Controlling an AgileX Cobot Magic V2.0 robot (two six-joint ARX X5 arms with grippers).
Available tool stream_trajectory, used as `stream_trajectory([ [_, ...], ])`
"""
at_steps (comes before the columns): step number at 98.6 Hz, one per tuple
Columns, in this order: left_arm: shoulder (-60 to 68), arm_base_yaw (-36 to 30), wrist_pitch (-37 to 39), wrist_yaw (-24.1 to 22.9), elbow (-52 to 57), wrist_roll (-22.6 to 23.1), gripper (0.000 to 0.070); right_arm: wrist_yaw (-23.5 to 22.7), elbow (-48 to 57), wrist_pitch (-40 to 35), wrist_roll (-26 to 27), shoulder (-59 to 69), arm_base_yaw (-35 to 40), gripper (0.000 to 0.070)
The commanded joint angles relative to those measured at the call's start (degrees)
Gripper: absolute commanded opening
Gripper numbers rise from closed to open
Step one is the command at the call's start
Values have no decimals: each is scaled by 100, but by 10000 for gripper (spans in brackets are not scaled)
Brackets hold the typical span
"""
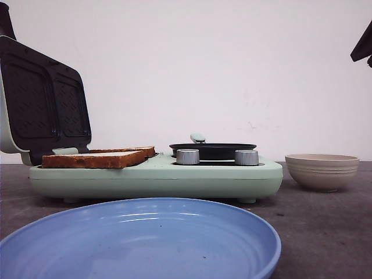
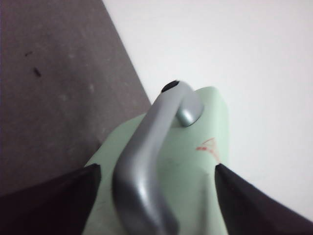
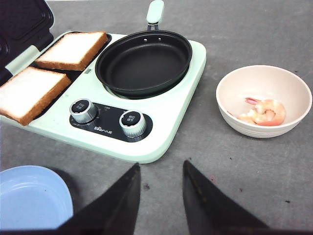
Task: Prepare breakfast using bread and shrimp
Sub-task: 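Move the left gripper to the handle of the press lid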
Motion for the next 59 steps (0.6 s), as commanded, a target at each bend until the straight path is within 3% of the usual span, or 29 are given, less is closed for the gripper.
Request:
stream_trajectory([
  [1,57,24,94,13,35,11,260,-2,17,20,90,22,24,152],
  [17,57,55,87,35,35,24,139,-2,17,-13,125,20,24,152],
  [35,57,55,37,35,35,98,77,-2,17,-70,188,20,24,152],
  [41,57,55,22,42,35,179,2,-2,17,-76,201,20,24,152],
  [59,57,33,9,127,35,468,5,-2,17,-114,203,20,24,152],
])
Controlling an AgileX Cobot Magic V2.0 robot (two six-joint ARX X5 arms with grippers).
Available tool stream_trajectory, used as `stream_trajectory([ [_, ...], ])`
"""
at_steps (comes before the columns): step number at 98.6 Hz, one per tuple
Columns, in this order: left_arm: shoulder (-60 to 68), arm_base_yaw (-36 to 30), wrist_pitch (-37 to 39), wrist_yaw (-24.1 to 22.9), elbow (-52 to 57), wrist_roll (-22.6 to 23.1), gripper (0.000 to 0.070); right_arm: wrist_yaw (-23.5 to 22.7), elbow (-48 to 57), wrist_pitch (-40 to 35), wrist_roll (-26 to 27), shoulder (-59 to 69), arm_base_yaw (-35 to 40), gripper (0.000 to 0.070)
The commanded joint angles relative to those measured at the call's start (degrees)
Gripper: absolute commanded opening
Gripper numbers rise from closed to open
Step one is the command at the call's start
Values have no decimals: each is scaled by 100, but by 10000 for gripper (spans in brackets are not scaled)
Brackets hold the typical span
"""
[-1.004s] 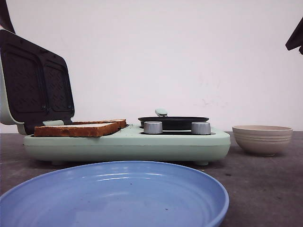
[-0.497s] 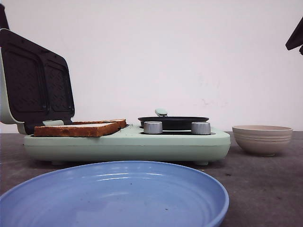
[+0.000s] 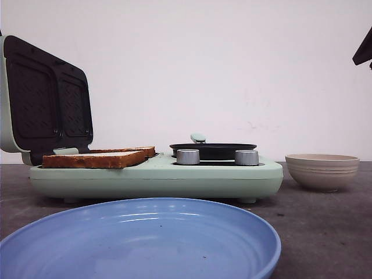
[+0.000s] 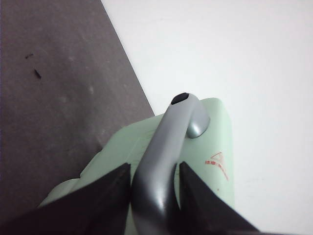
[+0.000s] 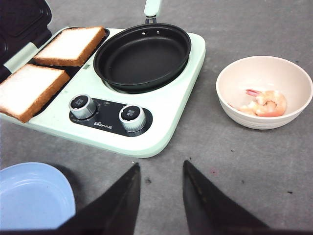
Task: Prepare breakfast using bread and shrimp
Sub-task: 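Move the left gripper to the handle of the press lid, then grasp the lid handle with the left gripper and pull it down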
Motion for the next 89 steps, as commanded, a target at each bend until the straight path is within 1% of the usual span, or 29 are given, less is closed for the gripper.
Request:
stream_trajectory([
  [1,55,-24,90,76,46,481,5,-2,17,24,61,20,24,152],
  [9,55,-98,92,92,46,671,5,-4,17,4,61,20,24,152],
  [28,55,-428,114,76,46,1292,4,-4,17,-79,59,20,24,152],
  [36,55,-627,116,-17,46,1526,4,-4,17,-120,59,20,24,152],
  [68,190,-1648,129,-522,46,2243,5,-7,17,-133,59,20,24,152],
  [78,404,-1976,138,-573,46,2356,5,-7,17,-186,59,20,24,152],
  [89,734,-2380,181,-669,46,2581,5,-7,17,-317,57,20,24,152],
])
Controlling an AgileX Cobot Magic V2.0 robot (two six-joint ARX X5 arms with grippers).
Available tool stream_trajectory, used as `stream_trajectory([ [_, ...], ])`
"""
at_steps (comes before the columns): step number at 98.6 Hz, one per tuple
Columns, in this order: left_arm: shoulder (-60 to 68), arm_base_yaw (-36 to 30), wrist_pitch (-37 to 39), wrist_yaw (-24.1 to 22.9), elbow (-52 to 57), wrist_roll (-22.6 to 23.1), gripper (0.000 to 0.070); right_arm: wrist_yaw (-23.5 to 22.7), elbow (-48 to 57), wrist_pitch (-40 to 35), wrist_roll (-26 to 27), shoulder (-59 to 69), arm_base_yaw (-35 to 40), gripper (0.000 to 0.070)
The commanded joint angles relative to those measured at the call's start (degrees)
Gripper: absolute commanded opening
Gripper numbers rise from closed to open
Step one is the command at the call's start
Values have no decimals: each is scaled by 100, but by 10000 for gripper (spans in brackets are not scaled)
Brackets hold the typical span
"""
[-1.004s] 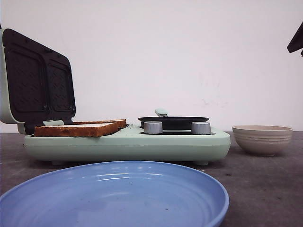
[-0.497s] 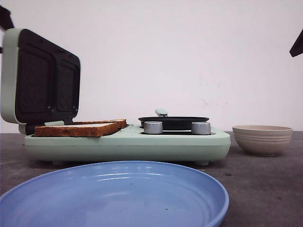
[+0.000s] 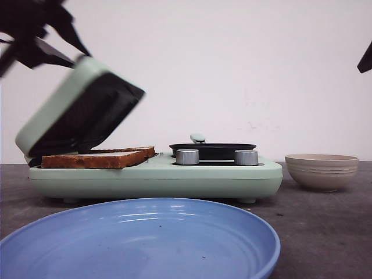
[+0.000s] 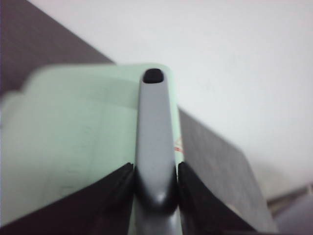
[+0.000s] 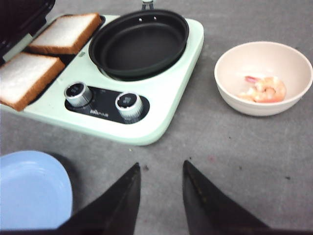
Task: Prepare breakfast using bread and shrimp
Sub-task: 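Grasp the lid handle with the left gripper and pull it down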
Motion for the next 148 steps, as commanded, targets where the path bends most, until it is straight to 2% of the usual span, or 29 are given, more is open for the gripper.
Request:
stream_trajectory([
  [1,321,-160,-219,-229,-33,415,5,-4,17,-28,57,20,24,152],
  [23,898,-857,-227,-697,-22,831,5,-4,17,-186,39,17,24,152],
  [41,1075,-1060,-216,-713,-13,933,5,-4,17,-186,39,17,24,152],
  [69,708,-1069,-372,-715,612,1620,5,-2,17,-186,9,17,24,152],
  [97,46,-1060,-1327,-713,1698,2957,5,0,17,-76,-116,17,24,152],
  [111,-221,-1045,-1902,-715,2076,3405,5,-2,17,-79,-114,17,24,152],
  [134,-737,-1045,-2562,-721,2153,3700,4,-4,17,-83,-63,20,24,152],
  [148,-1060,-1040,-3165,-994,2151,3700,5,15,22,-55,-63,20,17,152],
])
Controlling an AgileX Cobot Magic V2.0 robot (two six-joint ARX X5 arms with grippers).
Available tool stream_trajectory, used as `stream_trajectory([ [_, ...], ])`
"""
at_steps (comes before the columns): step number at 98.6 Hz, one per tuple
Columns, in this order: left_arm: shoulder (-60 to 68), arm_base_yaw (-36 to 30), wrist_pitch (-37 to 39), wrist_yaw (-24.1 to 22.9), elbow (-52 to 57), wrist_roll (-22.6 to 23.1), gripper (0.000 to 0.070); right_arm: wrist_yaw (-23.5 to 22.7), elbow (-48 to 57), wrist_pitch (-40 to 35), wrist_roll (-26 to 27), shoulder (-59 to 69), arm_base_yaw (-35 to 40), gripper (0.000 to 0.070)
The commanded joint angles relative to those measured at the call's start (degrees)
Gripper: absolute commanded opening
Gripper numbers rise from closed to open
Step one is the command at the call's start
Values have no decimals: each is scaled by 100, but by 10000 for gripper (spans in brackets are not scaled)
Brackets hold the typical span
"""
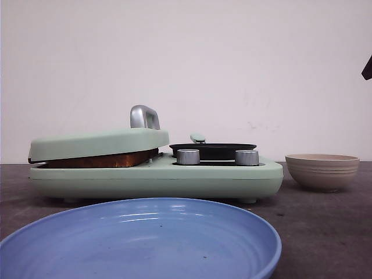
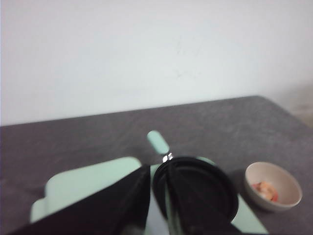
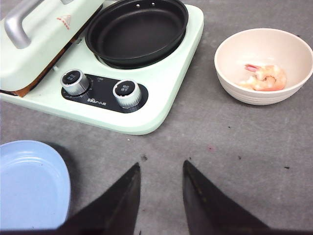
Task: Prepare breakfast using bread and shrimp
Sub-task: 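Grasp the lid handle with the left gripper and pull it down, then move the right gripper to the rim of the cream shrimp bowl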
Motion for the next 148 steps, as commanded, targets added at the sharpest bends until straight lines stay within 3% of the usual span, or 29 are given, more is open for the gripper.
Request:
stream_trajectory([
  [1,-98,-11,-245,-177,103,116,5,20,22,98,-15,20,17,152],
  [18,-487,-11,-848,-424,-103,118,5,26,188,332,223,109,-52,151],
  [37,-1405,-13,-114,-424,-1172,-133,5,-87,1060,256,144,1003,-584,151],
  [51,-2124,-13,245,-422,-1945,-466,28,-520,2059,-66,-120,2208,-1327,151],
  [68,-2684,-20,127,-420,-2509,-533,28,-1443,3331,-612,-192,3862,-2264,155],
  [73,-2776,-22,72,-420,-2621,-562,28,-1580,3685,-802,-170,4319,-2455,183],
  [86,-2863,-24,-131,-417,-2734,-581,28,-1615,4367,-1198,-175,5272,-2802,359],
  [106,-2861,-28,-179,-420,-2734,-575,28,-1696,4535,-1432,-116,6175,-2977,361],
  [120,-2857,-28,-173,-420,-2734,-542,28,-2159,4527,-1412,72,6723,-2975,361],
  [148,-2857,-28,-173,-422,-2734,-490,28,-2229,4524,-1333,280,7429,-2966,361],
])
